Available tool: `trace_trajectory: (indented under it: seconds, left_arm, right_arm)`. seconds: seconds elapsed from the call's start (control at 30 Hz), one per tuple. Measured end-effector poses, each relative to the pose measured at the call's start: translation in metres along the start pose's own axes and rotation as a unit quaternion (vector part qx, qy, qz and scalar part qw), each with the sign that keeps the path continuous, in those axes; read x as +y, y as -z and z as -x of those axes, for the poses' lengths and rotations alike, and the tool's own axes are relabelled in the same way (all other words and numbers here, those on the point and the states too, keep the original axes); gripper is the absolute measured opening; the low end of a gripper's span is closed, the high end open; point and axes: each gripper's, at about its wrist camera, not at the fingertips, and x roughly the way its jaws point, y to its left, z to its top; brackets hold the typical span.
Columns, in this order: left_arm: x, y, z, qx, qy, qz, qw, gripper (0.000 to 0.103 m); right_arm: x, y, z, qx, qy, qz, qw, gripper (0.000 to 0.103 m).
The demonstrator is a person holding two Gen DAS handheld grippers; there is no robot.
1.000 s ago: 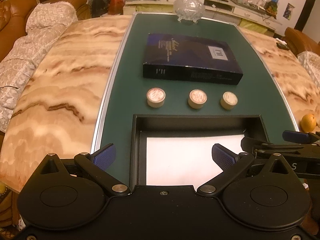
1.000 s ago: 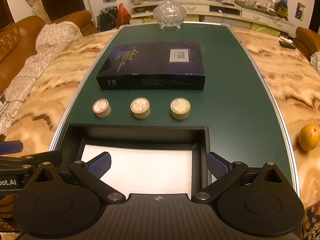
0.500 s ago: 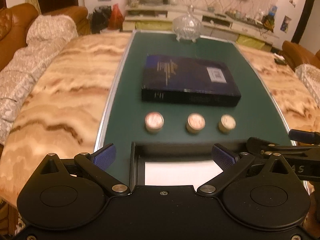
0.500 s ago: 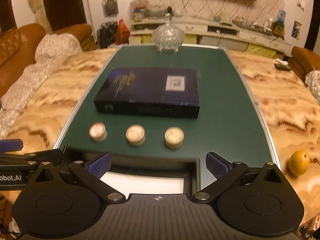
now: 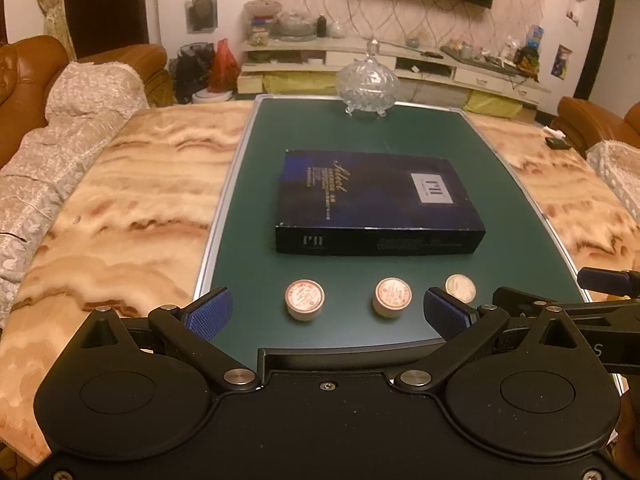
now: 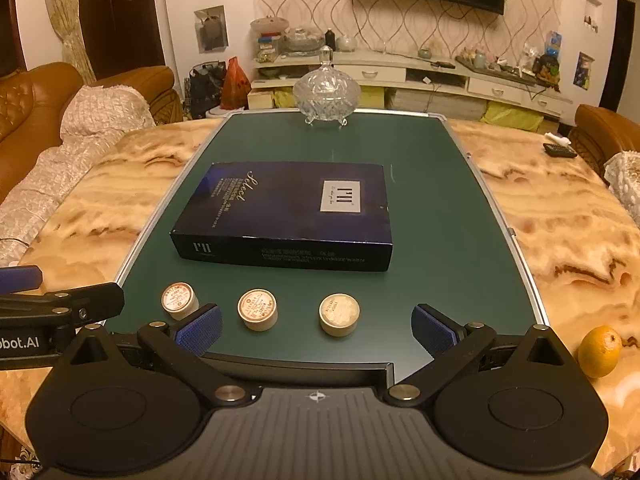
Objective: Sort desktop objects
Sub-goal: 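Position the open left gripper around the pink-labelled jar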
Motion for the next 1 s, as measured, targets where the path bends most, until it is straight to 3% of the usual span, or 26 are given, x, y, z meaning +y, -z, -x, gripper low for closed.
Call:
trace_trajectory:
  seconds: [0.47, 0.8, 1.0]
  left_arm:
    - [0.021, -0.012, -0.054, 0.071, 0.016, 0.024, 0.9970, 0.103]
    - [0.019, -0.015, -0.105, 0.106, -0.034, 0.000, 0.9937, 0.103]
    - [0.025, -0.016, -0.123, 0.121, -0.031, 0.014, 0.9920, 0.103]
  right_arm:
    - [-0.022, -0.011, -0.033, 0.028, -0.019, -0.039, 0.999, 0.103]
    - [-0.031, -0.008, -0.048, 0.043, -0.020, -0.052, 0.998, 0.103]
    - [-0.038, -0.011, -0.051, 0.044, -0.020, -0.065, 0.997, 0.103]
